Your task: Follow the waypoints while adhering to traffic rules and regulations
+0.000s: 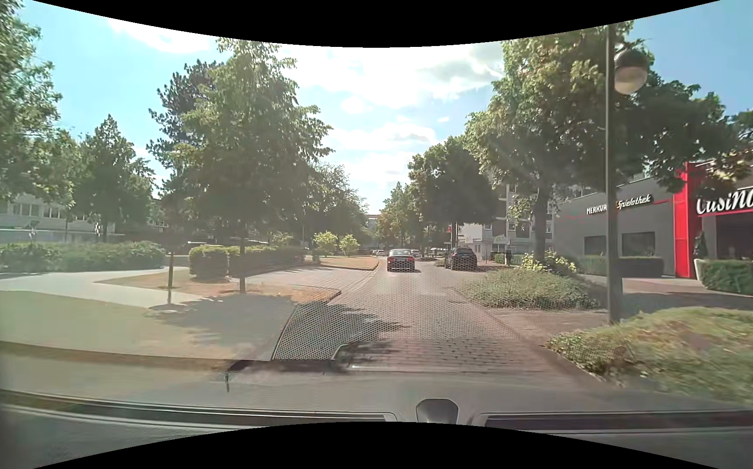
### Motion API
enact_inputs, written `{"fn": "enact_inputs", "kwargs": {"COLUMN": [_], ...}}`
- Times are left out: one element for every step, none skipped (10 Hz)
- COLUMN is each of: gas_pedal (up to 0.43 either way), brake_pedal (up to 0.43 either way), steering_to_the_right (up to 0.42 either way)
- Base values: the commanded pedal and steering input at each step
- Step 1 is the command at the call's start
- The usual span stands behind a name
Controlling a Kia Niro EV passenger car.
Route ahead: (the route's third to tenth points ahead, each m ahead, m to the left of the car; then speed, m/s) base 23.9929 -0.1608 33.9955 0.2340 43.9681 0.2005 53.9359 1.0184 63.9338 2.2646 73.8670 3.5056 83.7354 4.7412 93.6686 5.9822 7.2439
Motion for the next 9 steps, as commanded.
{"fn": "enact_inputs", "kwargs": {"gas_pedal": [0.150, 0.150, 0.150, 0.150, 0.150, 0.150, 0.150, 0.150, 0.150], "brake_pedal": [0.006, 0.006, 0.006, 0.006, 0.006, 0.006, 0.006, 0.006, 0.006], "steering_to_the_right": [0.003, 0.003, 0.003, 0.003, 0.003, 0.002, 0.002, 0.002, 0.002]}}
